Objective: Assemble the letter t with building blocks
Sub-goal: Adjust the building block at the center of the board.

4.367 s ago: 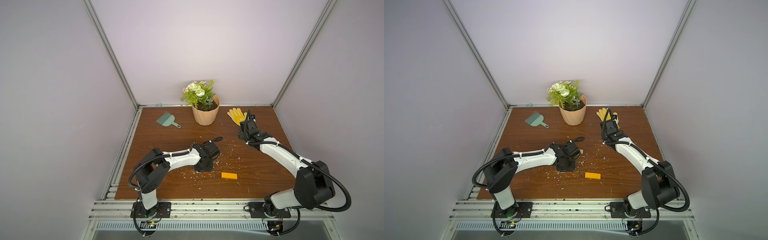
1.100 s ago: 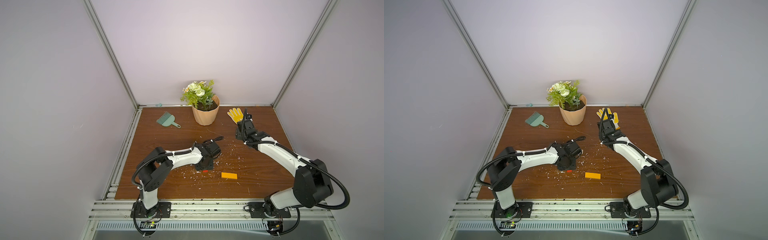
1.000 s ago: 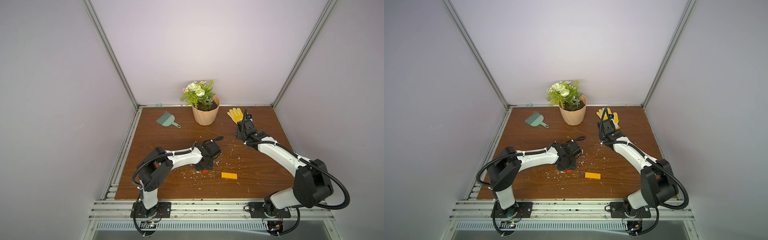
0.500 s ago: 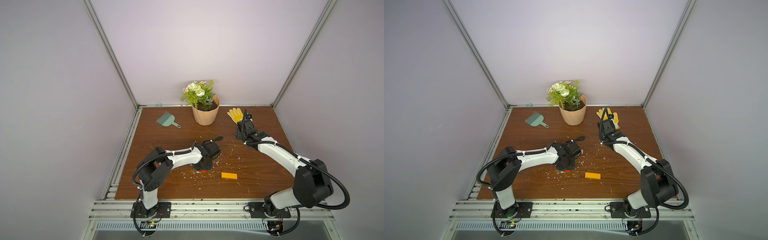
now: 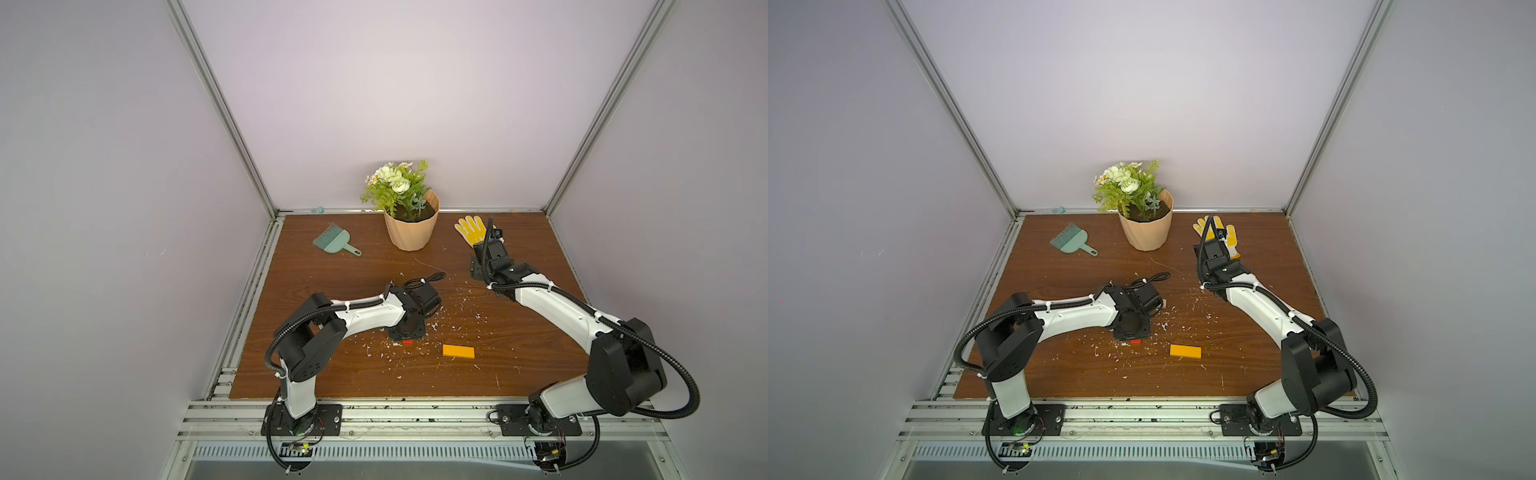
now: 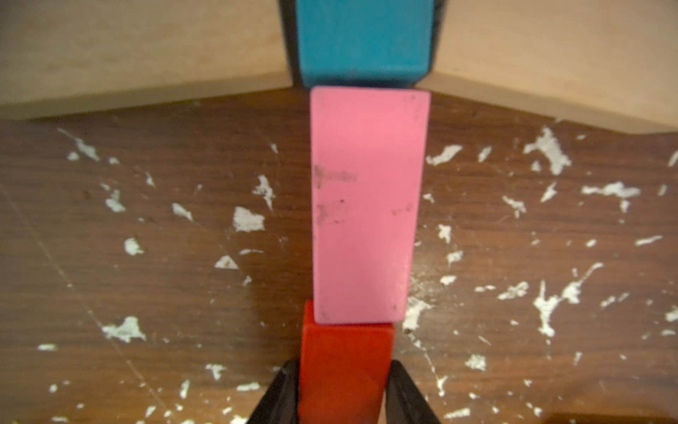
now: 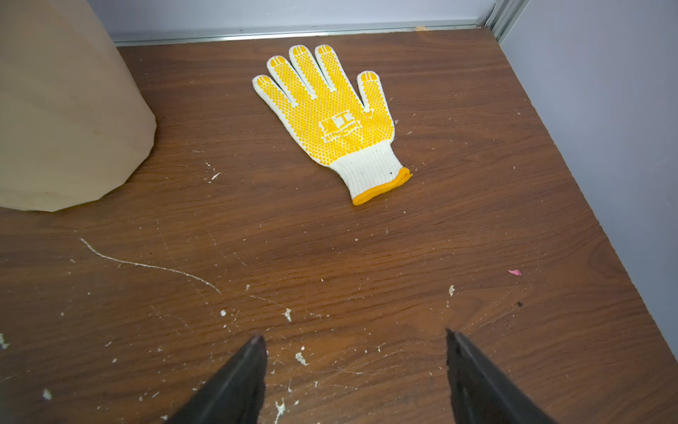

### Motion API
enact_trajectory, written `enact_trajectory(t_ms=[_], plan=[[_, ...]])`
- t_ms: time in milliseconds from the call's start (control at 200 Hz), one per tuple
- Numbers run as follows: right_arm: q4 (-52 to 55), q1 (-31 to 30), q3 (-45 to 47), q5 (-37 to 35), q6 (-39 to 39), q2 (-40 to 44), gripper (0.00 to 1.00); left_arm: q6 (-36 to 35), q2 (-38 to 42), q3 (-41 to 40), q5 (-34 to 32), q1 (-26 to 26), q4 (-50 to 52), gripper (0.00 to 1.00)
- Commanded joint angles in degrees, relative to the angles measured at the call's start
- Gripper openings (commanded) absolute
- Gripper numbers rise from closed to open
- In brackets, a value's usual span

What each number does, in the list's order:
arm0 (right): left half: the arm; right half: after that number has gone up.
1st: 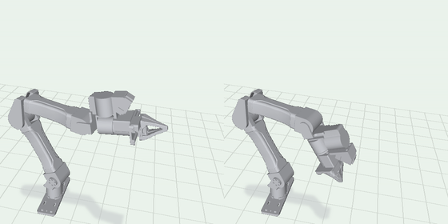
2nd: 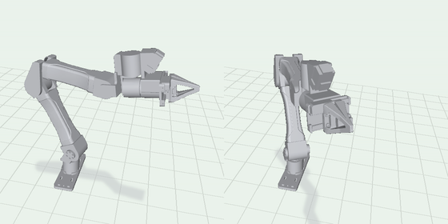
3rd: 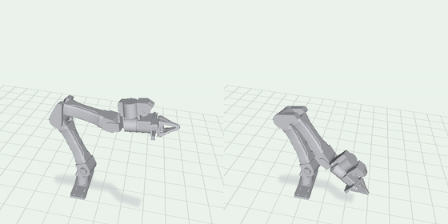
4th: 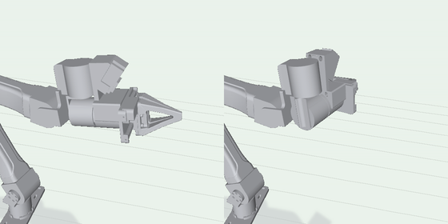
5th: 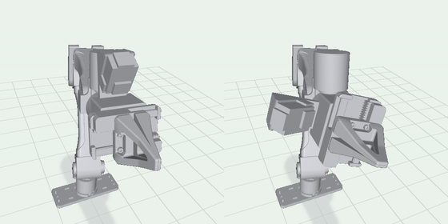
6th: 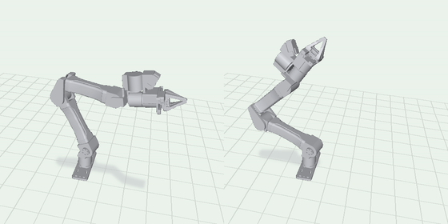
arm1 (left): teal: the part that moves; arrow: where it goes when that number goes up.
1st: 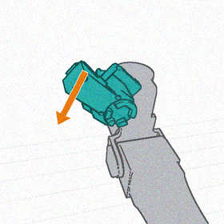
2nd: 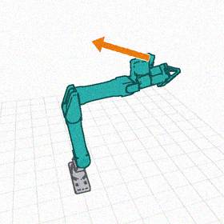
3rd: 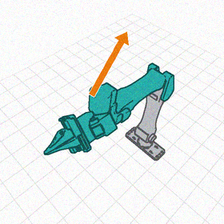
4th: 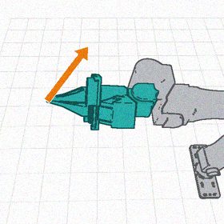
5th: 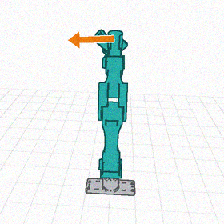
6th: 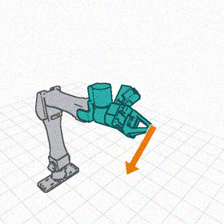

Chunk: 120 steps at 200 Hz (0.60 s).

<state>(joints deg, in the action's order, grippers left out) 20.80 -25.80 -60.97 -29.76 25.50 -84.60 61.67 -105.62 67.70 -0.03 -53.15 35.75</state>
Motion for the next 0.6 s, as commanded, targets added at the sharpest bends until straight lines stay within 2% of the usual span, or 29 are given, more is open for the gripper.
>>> enact_trajectory(t_ms=[0, 260, 595], plan=[[-0.5, -0.4, -2.5, -1.6, -0.4, 0.6, 0.79, 2.1, -2.0, -1.2, 2.5, 0.5, -1.7, 0.38], [-0.5, -0.6, -2.1, -1.9, -0.3, 0.6, 0.79, 2.0, -2.1, -0.9, 2.1, 0.4, -0.8, 0.38], [-0.7, -0.8, -2.1, -1.6, 0.0, 0.1, 0.79, 2.0, -0.2, -2.7, -2.5, 0.6, 2.0, 0.38]])
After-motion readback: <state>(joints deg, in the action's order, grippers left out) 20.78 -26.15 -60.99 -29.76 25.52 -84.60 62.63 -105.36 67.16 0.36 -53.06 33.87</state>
